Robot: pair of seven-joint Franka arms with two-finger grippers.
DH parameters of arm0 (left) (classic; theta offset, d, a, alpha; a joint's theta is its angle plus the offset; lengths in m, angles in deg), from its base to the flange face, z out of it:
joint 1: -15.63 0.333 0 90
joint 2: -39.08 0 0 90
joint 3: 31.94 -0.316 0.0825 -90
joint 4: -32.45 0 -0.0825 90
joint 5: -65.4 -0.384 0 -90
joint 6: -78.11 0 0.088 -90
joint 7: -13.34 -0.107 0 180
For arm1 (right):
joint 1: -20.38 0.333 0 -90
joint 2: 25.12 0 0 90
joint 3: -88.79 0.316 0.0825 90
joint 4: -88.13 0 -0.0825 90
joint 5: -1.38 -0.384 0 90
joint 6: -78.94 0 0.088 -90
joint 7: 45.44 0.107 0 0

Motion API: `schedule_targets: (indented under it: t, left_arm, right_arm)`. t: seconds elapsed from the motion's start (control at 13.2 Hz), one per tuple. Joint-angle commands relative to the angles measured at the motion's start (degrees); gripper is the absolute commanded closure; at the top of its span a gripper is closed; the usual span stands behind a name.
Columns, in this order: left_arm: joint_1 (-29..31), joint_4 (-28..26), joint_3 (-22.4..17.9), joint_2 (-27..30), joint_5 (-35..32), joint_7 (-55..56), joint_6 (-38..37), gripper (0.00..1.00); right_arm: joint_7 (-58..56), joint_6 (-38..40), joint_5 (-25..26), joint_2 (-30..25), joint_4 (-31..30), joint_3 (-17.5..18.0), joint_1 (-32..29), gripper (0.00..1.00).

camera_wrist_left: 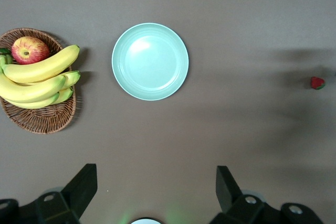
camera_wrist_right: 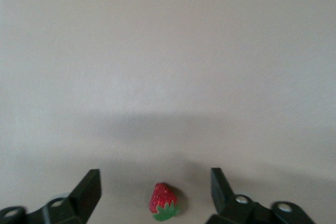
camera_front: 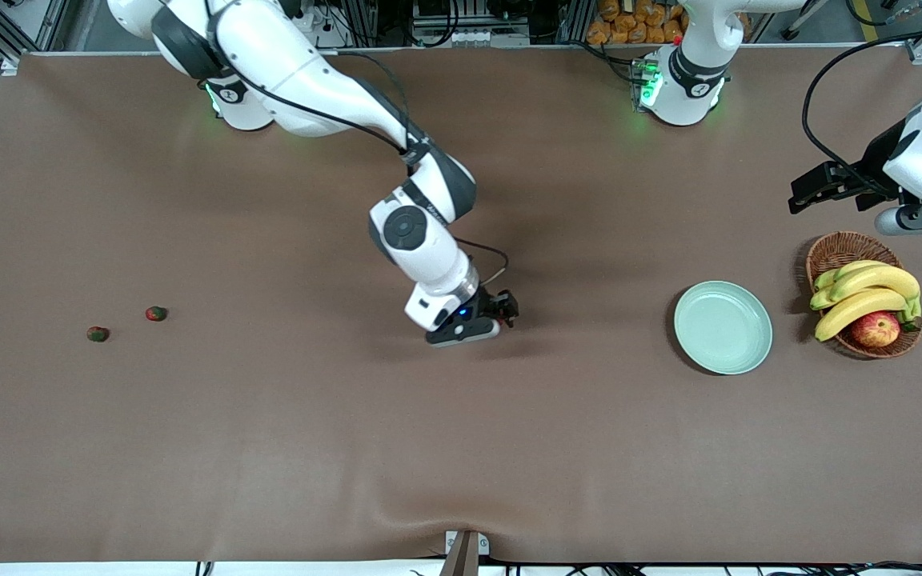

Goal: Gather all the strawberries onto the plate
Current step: 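Open the right gripper to set the strawberry on the table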

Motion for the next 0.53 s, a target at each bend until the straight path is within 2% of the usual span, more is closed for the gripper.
schedule_targets:
  t: [0.0, 0.3, 0.46]
  left_arm:
    - [0.11, -0.77, 0.15, 0.5, 0.19, -0.72, 0.93, 0.0]
    - [-0.5, -1.12, 0.42, 0.15, 0.63, -0.54, 2.24, 0.0]
    - [-1.55, -1.04, 2.07, -1.16, 1.16, 1.82, 4.26, 0.0]
  right_arm:
    - [-1.77, 6.08, -0.25, -5.18, -2.35, 0.55, -4.96, 0.0]
    - [-8.43, 7.51, -0.25, -13.35, -13.05, 0.46, -14.79, 0.0]
    - [-12.92, 7.77, -0.17, -16.6, -17.28, 0.11, -20.59, 0.0]
